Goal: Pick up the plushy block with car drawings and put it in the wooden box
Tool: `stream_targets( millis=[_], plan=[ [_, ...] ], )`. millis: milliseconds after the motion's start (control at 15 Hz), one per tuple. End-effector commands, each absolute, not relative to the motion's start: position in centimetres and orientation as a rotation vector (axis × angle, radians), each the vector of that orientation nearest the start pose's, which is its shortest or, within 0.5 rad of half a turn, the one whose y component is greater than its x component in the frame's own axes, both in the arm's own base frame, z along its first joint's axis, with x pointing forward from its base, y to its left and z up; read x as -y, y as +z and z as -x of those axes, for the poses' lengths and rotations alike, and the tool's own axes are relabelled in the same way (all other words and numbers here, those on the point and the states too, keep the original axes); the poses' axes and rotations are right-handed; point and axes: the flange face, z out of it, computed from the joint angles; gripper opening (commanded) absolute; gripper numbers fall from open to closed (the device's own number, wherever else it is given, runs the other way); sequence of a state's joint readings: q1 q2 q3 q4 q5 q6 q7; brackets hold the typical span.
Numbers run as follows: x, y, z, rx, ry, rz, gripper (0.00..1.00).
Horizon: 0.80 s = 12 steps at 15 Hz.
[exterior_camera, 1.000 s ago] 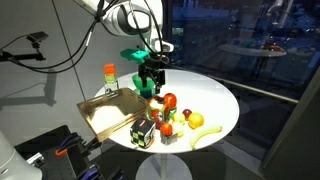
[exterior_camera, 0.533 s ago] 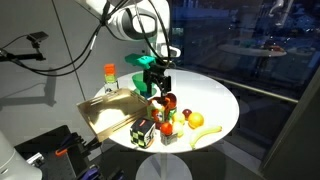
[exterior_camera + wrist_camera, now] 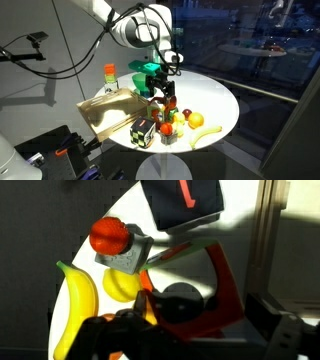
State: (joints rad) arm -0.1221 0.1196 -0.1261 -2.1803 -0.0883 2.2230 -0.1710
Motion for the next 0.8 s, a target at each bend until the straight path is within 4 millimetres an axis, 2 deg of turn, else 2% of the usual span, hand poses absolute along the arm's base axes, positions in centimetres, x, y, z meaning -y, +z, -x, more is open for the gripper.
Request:
stream_targets(
  millis=[0,200,267,333,733],
  plan=[
    [14.0,32.6,-52.4,0.017,0.131,3.188,1.00],
    [14.2,32.3,-52.3,0.015,0.151,3.200,1.00],
    [14.1,32.3,-52.3,-0.009,0.163,3.208,0.75],
    [14.0,32.3,-52.2,-0.002,0.166,3.208,0.73],
    [12.8,34.5,-51.8,-0.018,0.118,3.208,0.31]
  ],
)
